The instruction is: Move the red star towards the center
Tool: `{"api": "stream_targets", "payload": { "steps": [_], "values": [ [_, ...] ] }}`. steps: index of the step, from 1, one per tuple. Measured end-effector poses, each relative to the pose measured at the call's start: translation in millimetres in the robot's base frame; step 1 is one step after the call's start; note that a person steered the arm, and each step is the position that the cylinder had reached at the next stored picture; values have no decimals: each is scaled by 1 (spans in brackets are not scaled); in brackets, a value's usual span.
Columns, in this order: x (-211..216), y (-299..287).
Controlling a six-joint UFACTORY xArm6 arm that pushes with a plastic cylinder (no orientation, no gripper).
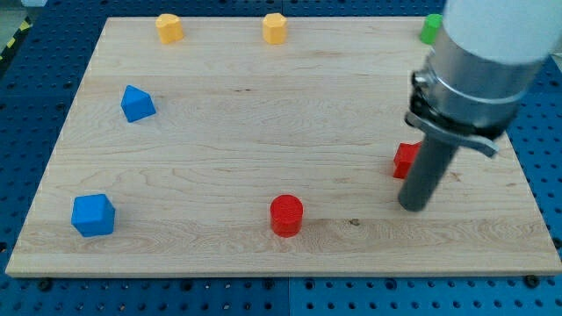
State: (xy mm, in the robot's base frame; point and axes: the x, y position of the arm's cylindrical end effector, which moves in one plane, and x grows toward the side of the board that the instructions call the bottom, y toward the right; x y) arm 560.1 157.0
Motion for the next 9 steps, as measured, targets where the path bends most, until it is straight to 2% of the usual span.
{"api": "stream_targets", "payload": {
  "steps": [1,3,5,9],
  "values": [
    [14,30],
    [-22,41],
    [-36,37],
    [-112,-79]
  ]
}}
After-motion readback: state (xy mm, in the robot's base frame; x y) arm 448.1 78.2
